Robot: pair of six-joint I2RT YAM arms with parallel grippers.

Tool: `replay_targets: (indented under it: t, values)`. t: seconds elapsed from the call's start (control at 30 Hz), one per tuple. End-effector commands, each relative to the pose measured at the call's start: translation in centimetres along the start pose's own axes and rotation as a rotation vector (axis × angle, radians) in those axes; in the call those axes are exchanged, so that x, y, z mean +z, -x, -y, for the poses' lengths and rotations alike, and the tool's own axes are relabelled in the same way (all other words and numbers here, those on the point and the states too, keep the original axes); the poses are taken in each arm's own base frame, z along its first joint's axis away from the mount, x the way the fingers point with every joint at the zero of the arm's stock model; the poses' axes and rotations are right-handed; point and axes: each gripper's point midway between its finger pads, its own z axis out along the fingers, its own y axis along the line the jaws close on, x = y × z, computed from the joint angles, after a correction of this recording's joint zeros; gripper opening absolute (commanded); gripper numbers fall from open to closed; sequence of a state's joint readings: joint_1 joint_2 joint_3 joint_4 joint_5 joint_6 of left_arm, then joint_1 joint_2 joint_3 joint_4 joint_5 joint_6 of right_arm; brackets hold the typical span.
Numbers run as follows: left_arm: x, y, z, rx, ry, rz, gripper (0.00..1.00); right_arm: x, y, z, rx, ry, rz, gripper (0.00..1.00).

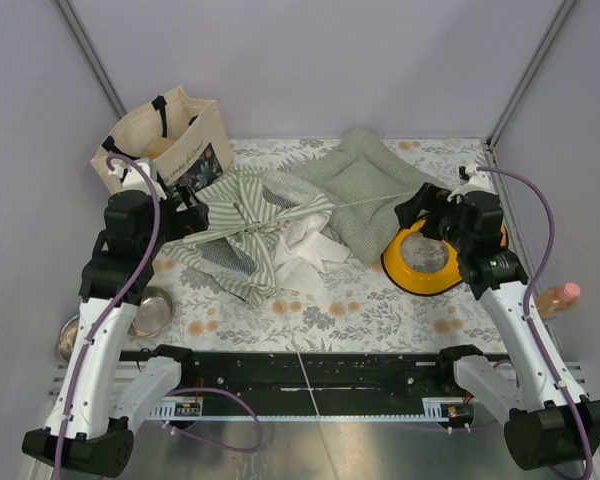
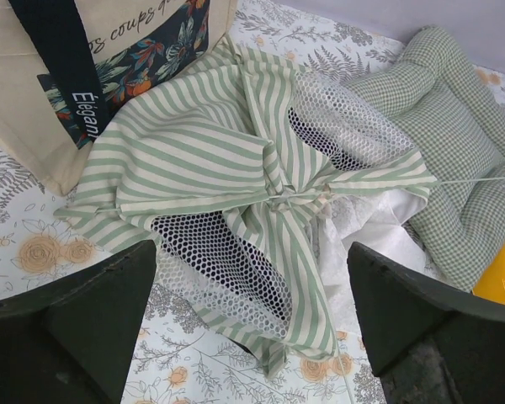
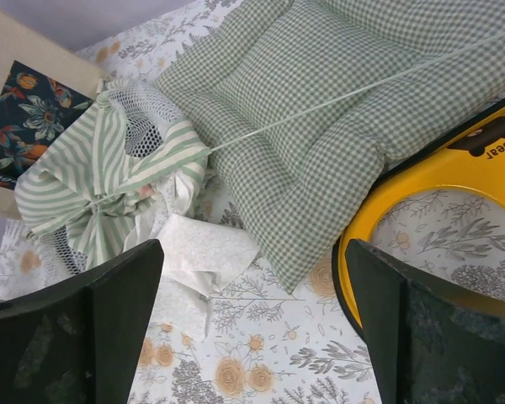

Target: Set up the pet tent

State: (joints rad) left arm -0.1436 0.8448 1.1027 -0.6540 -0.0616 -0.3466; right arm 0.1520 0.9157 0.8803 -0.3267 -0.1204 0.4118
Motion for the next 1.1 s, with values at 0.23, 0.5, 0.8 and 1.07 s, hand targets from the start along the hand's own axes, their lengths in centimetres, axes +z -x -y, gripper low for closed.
replay_targets:
  t: [0.23, 0.5, 0.8, 1.07]
  values:
    - [-1.5, -1.2, 1.2, -0.022, -0.088, -0.011, 0.99, -0.2, -2.1, -3.3, 0.092, 0.185, -0.097, 1.0]
    - [-0.7, -6.9, 4.2, -0.07, -0.288, -0.23, 0.99, -1.9, -10.4, -8.5, -0.051, 0.35, -0.301, 1.0]
    - [2.6, -13.9, 7.2, -0.181, -0.327, -0.389, 0.99, -6.5, -23.9, -11.8, -0.23, 0.517, -0.637, 0.96]
    - [7.5, -17.0, 7.6, -0.255, -0.137, -0.408, 0.9, -7.1, -29.7, -12.9, -0.345, 0.532, -0.724, 0.72]
